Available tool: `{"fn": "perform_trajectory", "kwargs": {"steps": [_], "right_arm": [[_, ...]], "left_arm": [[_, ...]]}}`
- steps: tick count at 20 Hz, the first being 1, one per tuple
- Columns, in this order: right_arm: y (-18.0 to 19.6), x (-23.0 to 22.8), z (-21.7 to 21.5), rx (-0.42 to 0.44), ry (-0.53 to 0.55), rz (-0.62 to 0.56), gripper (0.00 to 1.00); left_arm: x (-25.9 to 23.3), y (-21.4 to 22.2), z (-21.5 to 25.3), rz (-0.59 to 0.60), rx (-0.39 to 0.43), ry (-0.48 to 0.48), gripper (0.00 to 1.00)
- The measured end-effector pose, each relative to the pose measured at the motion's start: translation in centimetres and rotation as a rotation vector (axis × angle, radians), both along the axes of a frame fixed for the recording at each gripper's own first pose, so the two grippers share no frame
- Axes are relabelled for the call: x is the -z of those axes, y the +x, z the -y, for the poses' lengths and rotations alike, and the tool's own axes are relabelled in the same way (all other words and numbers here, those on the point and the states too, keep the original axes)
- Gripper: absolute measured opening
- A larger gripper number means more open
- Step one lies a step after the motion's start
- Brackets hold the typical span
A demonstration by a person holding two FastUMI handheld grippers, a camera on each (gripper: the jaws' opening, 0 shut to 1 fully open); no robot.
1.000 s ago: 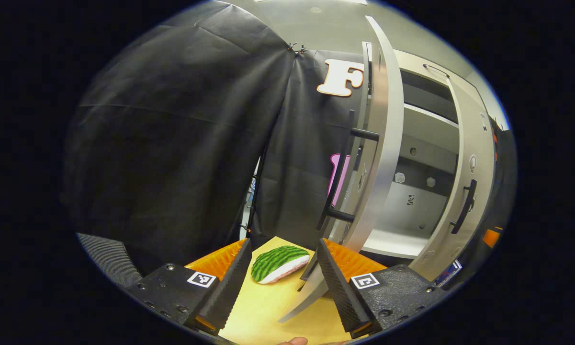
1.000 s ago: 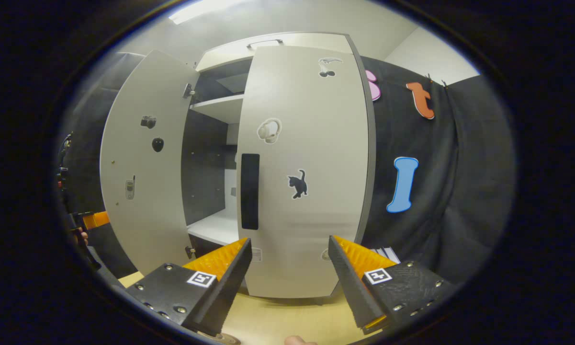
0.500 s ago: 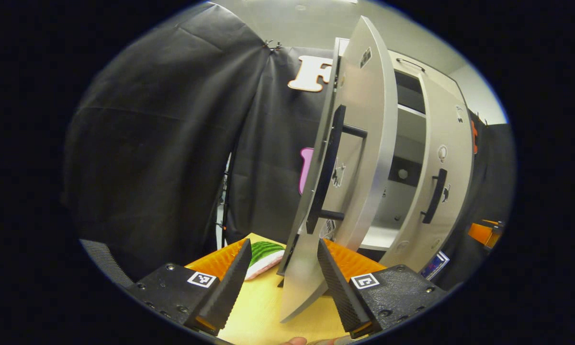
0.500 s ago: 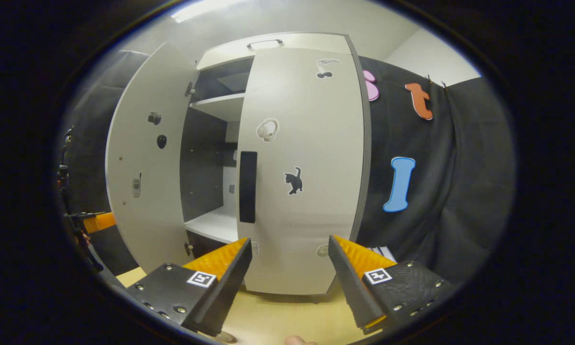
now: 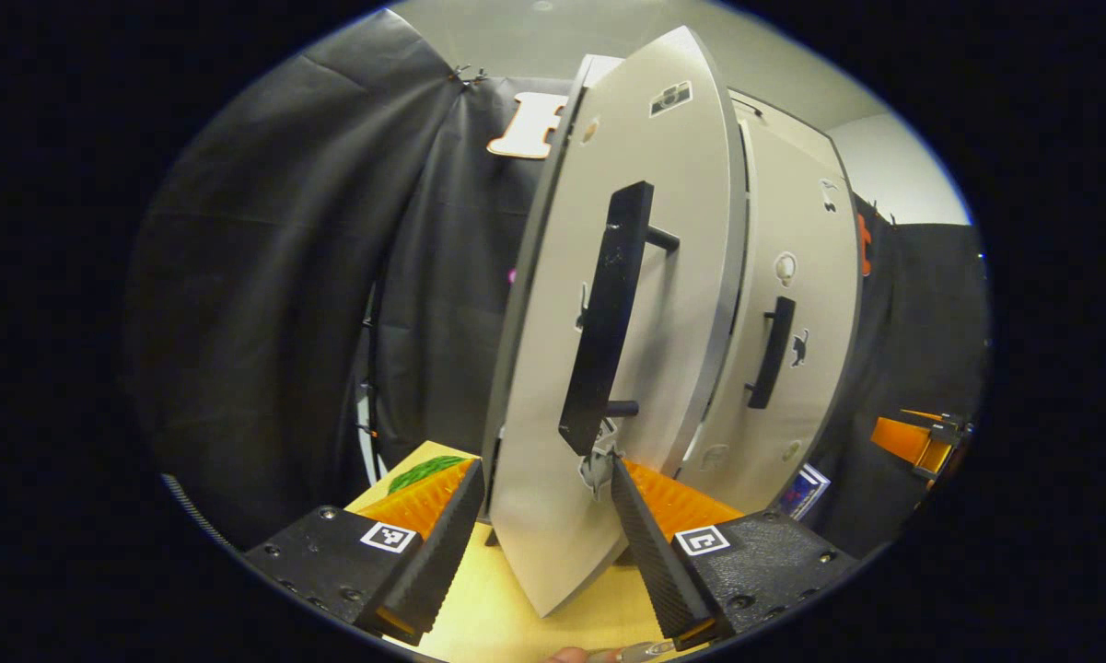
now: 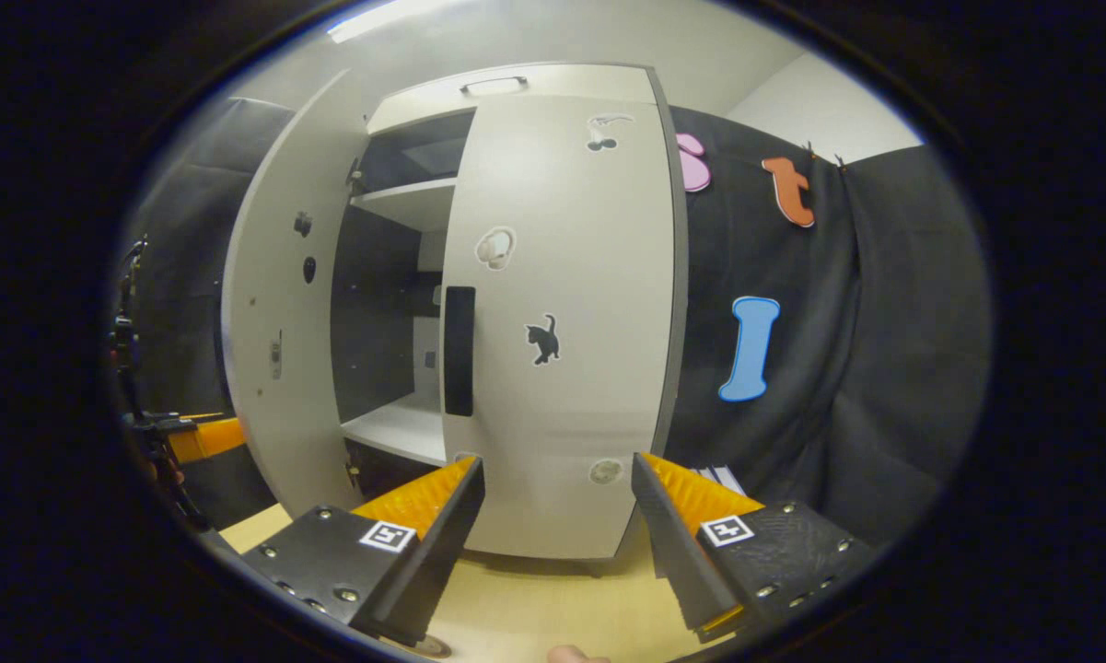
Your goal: Grasp the bottle in the cabinet with the left hand and place it on the coaster, then close the right door with the right hand and the left door with the left hand.
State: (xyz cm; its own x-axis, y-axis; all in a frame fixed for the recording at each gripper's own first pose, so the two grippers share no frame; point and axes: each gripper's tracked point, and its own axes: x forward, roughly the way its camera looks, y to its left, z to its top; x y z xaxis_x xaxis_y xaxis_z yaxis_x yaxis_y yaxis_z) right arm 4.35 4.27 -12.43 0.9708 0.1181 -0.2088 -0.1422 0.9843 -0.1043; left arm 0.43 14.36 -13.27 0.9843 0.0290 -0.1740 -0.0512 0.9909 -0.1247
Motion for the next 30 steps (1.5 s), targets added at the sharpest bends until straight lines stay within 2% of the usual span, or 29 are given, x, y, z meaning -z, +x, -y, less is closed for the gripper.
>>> {"fn": "perform_trajectory", "kwargs": {"steps": [5,9,10,15,30], "right_arm": [[-0.4,-0.6,1.5,0.033,-0.012,0.013,0.97],[-0.6,-0.8,3.3,0.072,-0.013,0.024,1.0],[-0.6,-0.8,3.7,0.08,-0.011,0.024,0.97],[-0.4,-1.0,4.6,0.095,0.022,0.024,0.97],[-1.4,-0.4,4.6,0.08,0.014,0.016,0.97]], "left_arm": [[-0.7,1.9,5.1,0.02,0.129,0.03,0.87],[-0.7,2.2,6.7,0.015,0.165,0.089,0.87],[-0.8,2.2,6.9,0.015,0.168,0.098,0.87],[-1.9,2.1,7.2,0.038,0.161,0.103,0.87],[-2.2,1.5,7.5,0.045,0.141,0.118,0.87]]}}
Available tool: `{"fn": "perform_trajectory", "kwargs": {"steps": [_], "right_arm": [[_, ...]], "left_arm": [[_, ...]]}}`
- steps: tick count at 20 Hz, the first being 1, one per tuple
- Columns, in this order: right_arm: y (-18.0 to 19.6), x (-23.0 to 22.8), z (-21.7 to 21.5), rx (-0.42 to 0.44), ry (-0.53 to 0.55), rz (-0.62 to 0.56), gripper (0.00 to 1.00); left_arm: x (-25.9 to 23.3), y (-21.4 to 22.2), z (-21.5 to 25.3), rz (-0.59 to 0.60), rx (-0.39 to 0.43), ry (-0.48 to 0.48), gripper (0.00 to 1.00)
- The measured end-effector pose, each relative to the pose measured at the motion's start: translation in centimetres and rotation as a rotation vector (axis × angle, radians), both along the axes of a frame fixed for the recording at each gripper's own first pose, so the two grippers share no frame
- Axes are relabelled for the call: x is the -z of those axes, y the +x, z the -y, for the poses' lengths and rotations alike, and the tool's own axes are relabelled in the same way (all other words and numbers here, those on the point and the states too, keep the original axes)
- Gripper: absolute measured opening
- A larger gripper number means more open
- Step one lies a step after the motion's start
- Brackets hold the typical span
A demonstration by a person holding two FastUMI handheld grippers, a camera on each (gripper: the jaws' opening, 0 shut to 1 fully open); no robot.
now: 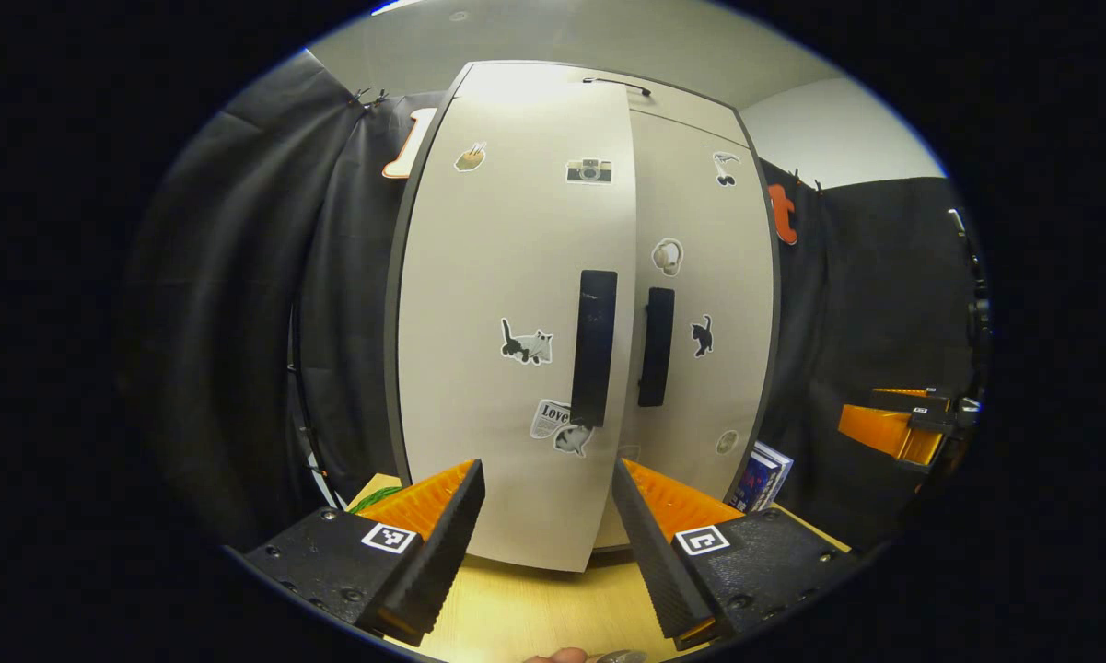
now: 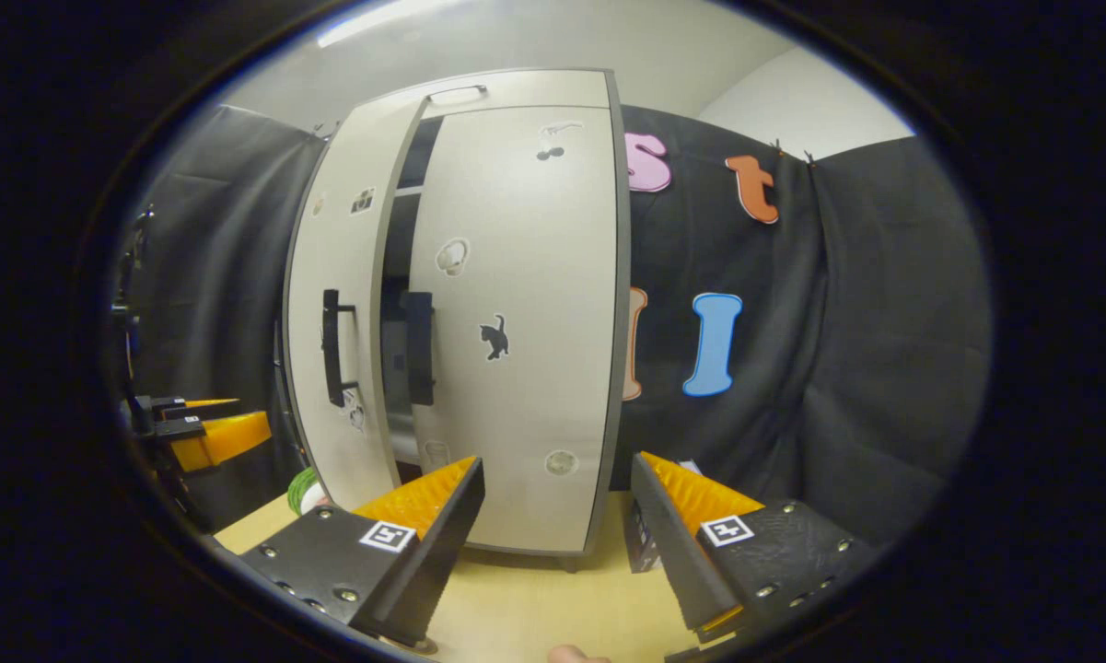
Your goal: Grasp the bottle in the cabinet with the left hand and place it on the coaster, then close the right door with the right hand and the left door with the left hand.
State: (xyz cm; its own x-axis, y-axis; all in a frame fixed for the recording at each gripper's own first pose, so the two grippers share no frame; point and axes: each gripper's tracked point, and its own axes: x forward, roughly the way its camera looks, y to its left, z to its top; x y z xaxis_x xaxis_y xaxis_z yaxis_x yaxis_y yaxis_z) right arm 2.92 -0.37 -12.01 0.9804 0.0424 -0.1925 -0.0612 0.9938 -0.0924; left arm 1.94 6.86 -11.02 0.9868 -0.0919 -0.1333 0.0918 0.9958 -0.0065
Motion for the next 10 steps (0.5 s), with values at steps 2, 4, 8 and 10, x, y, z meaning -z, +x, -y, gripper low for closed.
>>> {"fn": "perform_trajectory", "kwargs": {"steps": [2,4,8,10], "right_arm": [[-0.18,0.08,0.12,0.003,0.005,-0.003,0.97],[-0.26,0.12,0.24,0.005,0.006,-0.004,0.97],[-0.43,0.32,0.2,0.004,0.007,-0.007,0.97],[-0.46,0.41,0.09,0.003,0.007,-0.009,0.97]], "left_arm": [[-0.02,-0.09,-0.05,-0.001,-0.004,-0.003,0.87],[0.01,-0.17,-0.03,0.001,-0.005,-0.009,0.87],[0.24,-0.25,-0.13,-0.003,-0.009,-0.009,0.87],[0.15,-0.18,-0.22,-0.004,-0.012,-0.007,0.87]]}}
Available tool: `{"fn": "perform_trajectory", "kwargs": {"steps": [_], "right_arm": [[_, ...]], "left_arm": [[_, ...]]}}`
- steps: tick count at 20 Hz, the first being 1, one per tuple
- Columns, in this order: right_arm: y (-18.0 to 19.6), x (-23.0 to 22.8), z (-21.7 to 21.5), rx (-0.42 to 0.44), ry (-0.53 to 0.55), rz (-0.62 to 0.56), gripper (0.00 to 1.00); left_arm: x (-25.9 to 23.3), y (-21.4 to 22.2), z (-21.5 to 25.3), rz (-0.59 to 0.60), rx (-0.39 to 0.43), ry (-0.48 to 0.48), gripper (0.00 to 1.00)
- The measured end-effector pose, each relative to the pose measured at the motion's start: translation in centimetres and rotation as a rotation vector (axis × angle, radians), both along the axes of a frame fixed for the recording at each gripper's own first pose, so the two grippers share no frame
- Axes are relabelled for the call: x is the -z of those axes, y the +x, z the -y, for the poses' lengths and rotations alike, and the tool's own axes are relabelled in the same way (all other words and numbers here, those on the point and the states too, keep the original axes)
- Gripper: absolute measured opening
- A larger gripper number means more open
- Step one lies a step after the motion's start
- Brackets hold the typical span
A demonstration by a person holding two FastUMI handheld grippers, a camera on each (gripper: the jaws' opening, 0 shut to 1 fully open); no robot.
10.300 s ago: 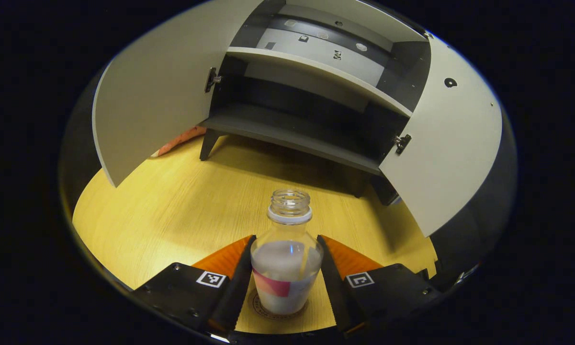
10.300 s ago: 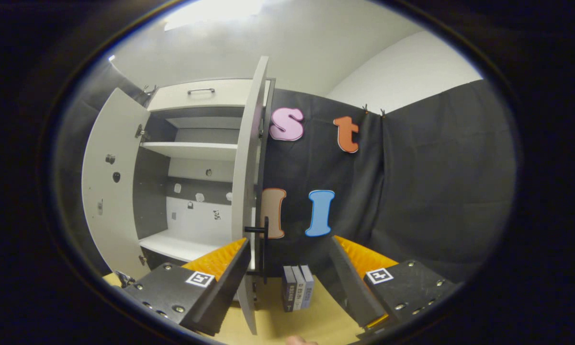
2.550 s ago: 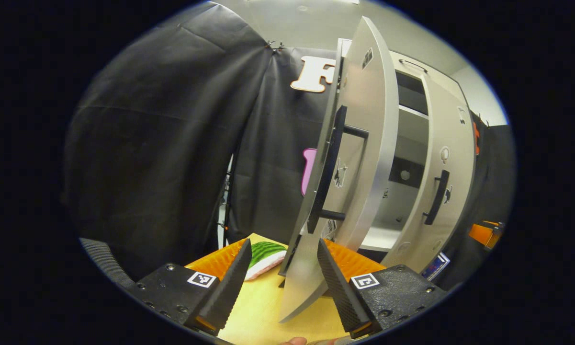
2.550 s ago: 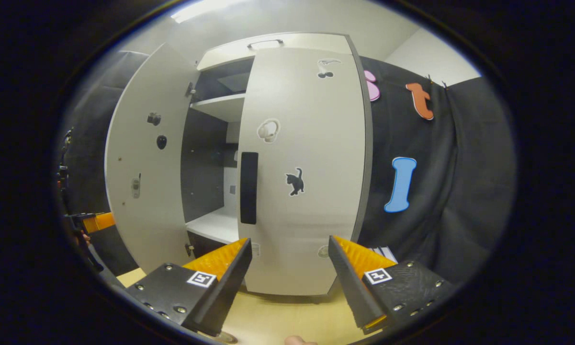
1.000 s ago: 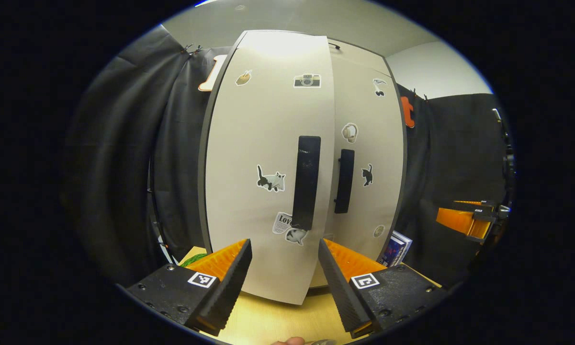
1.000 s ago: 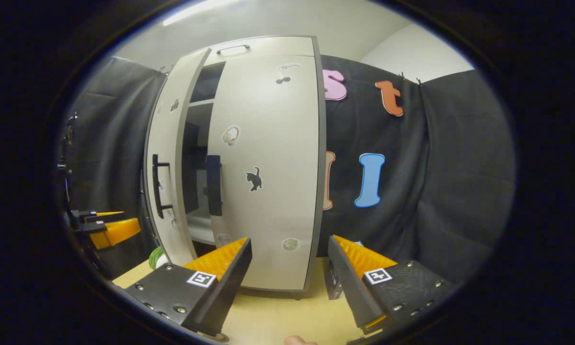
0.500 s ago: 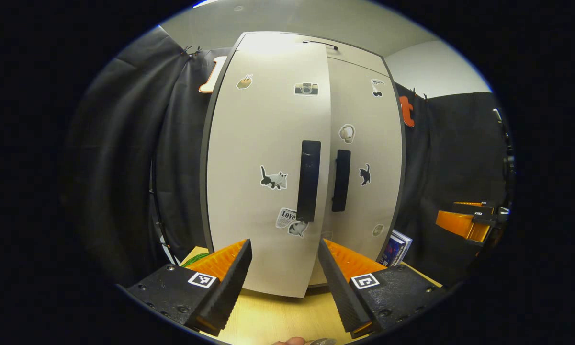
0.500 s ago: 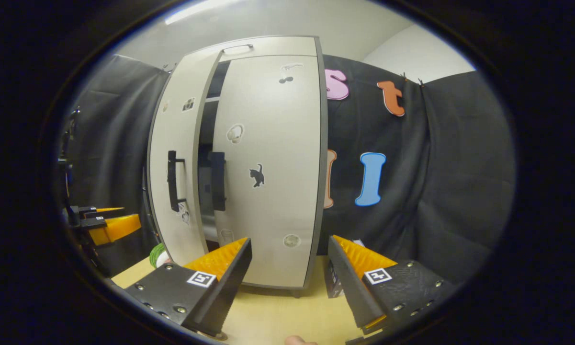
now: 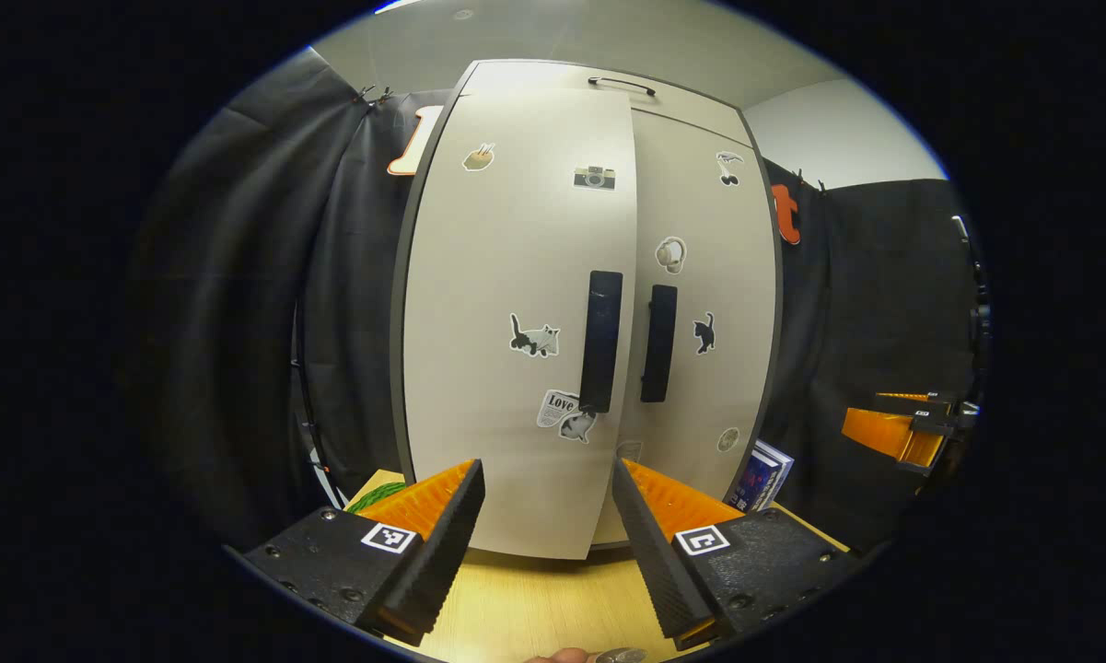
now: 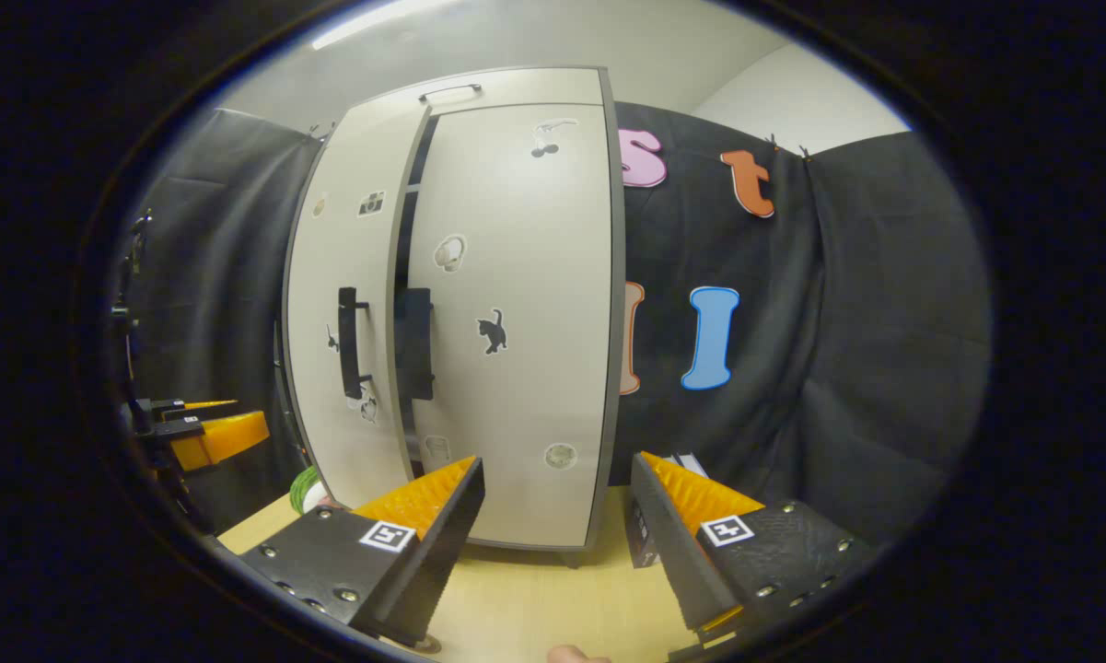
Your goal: Grasp the bottle in the cabinet with the left hand and place it on the coaster, then close the right door with the right hand and the left door with the left hand.
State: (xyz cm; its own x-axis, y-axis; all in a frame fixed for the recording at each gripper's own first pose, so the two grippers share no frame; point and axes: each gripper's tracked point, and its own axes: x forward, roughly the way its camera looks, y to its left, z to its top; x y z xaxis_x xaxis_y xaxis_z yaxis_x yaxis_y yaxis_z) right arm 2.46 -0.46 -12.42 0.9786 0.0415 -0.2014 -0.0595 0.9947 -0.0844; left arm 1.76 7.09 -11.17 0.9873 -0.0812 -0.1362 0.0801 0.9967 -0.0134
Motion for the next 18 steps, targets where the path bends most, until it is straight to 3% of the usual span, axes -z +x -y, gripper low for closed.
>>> {"fn": "perform_trajectory", "kwargs": {"steps": [10,14,18], "right_arm": [[-0.1,-0.2,0.5,0.008,0.0,0.006,0.97],[-0.3,-3.2,0.7,0.01,0.003,0.107,0.93],[-0.9,-6.4,1.3,0.016,-0.025,0.213,0.97]], "left_arm": [[-0.1,0.0,0.2,-0.002,-0.009,-0.007,0.87],[-3.4,-0.3,0.4,0.067,-0.047,0.006,0.87],[-6.9,-0.2,2.4,0.144,-0.058,0.059,0.92]]}}
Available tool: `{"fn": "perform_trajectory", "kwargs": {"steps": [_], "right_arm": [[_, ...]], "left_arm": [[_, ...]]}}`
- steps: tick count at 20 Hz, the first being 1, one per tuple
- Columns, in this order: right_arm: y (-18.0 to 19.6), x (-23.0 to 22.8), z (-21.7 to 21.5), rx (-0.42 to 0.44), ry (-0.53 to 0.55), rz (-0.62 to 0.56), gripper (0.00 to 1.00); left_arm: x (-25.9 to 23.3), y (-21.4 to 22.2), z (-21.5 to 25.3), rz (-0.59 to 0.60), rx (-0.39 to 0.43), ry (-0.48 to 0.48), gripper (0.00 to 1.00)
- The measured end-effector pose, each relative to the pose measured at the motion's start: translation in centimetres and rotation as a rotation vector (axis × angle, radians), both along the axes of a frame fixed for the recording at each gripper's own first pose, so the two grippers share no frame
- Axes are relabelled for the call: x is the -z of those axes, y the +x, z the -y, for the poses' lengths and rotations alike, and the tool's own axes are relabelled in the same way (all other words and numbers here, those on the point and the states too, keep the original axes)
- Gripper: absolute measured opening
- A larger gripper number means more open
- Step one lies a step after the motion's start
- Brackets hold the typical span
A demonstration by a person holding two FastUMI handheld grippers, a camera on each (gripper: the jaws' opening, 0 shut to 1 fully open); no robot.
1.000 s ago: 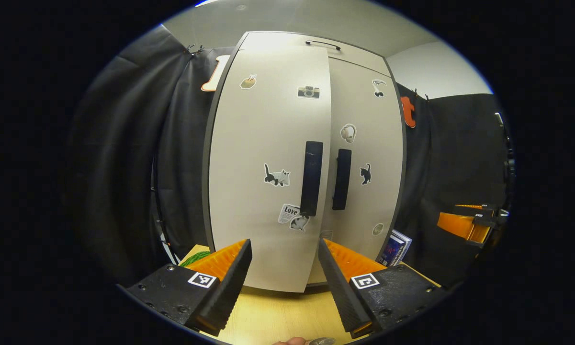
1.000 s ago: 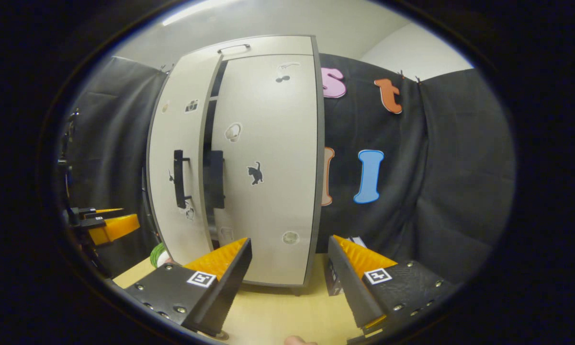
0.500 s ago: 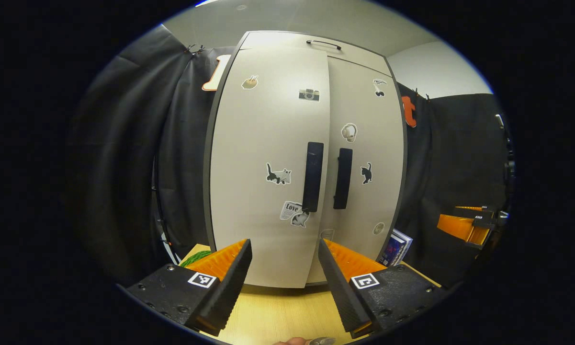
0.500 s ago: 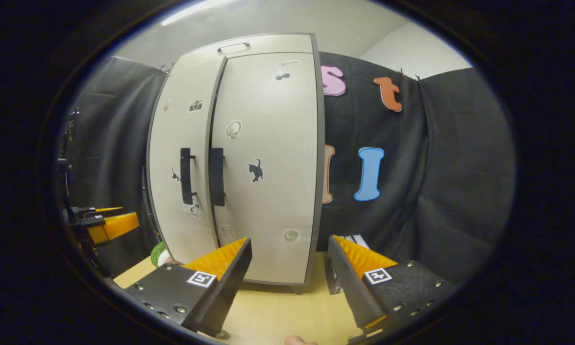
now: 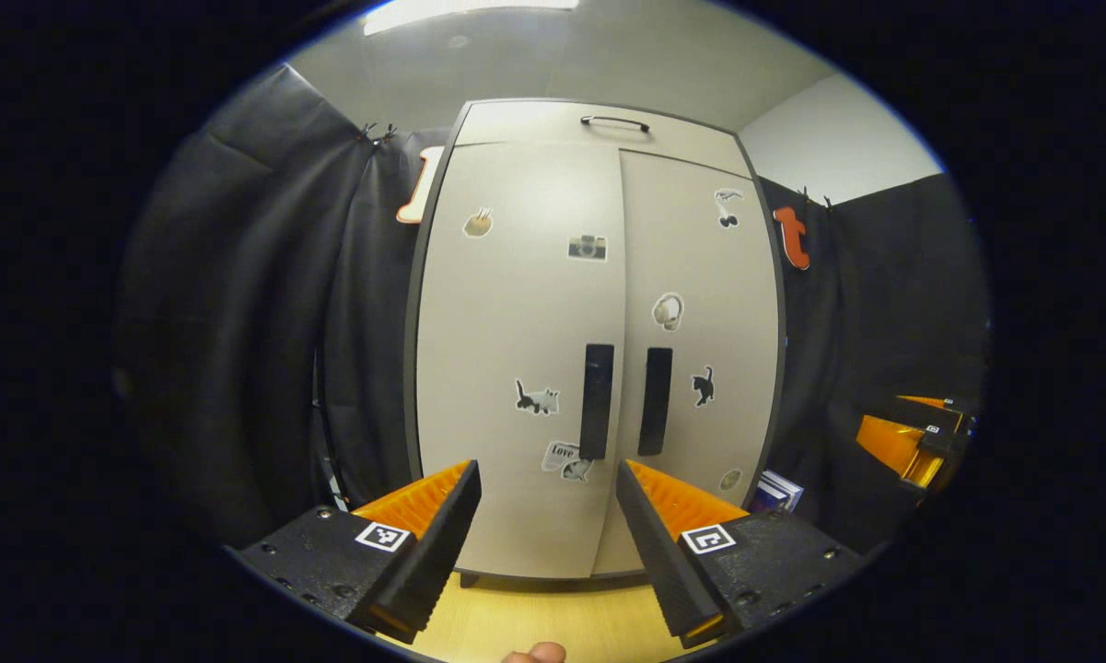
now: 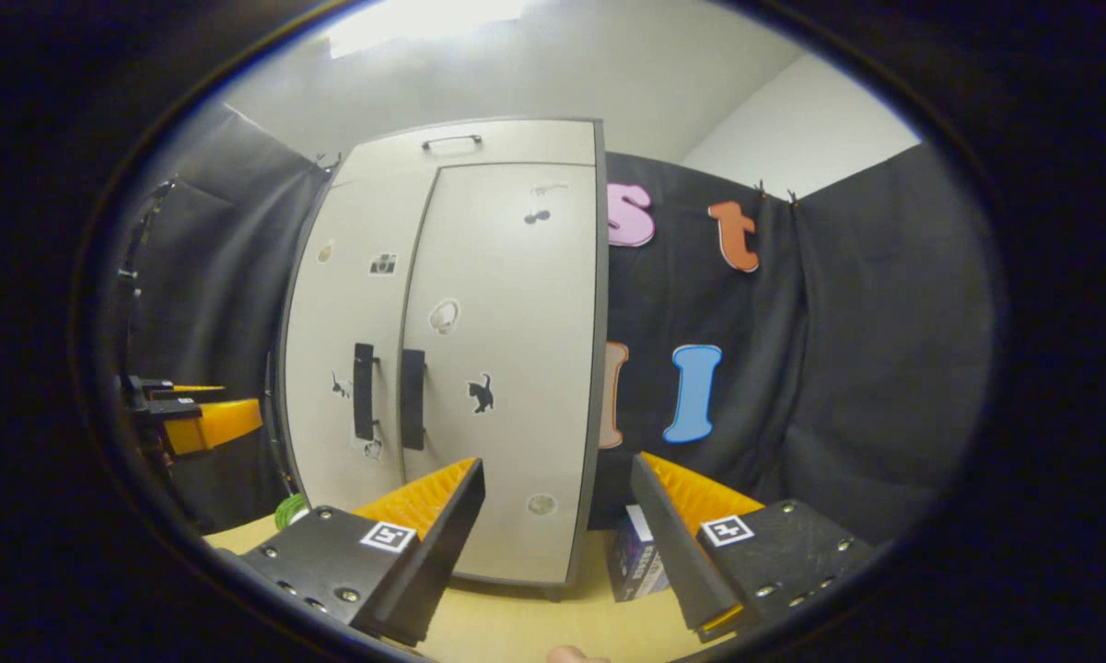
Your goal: Grasp the bottle in the cabinet with the left hand and place it on the coaster, then close the right door with the right hand and the left door with the left hand.
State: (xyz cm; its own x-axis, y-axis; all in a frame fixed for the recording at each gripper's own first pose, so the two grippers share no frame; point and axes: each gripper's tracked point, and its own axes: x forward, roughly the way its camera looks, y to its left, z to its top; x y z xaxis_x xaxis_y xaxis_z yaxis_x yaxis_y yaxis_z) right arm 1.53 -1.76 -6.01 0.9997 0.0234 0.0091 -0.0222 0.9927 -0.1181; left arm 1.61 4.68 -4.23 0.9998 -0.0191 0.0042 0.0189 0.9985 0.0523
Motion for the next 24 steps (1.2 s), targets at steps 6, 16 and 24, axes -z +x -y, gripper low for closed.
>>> {"fn": "perform_trajectory", "kwargs": {"steps": [6,16,24], "right_arm": [[-1.2,-2.1,3.1,0.021,0.012,0.038,0.97],[-2.9,-3.1,10.6,0.07,0.006,0.071,0.93],[-4.5,-3.8,17.9,0.081,-0.01,0.067,0.93]], "left_arm": [[-3.8,-0.4,5.2,0.086,0.048,0.005,0.96],[-2.8,-1.2,12.8,0.065,0.095,-0.007,0.96],[-0.9,-2.4,19.5,0.04,0.097,-0.028,0.97]]}}
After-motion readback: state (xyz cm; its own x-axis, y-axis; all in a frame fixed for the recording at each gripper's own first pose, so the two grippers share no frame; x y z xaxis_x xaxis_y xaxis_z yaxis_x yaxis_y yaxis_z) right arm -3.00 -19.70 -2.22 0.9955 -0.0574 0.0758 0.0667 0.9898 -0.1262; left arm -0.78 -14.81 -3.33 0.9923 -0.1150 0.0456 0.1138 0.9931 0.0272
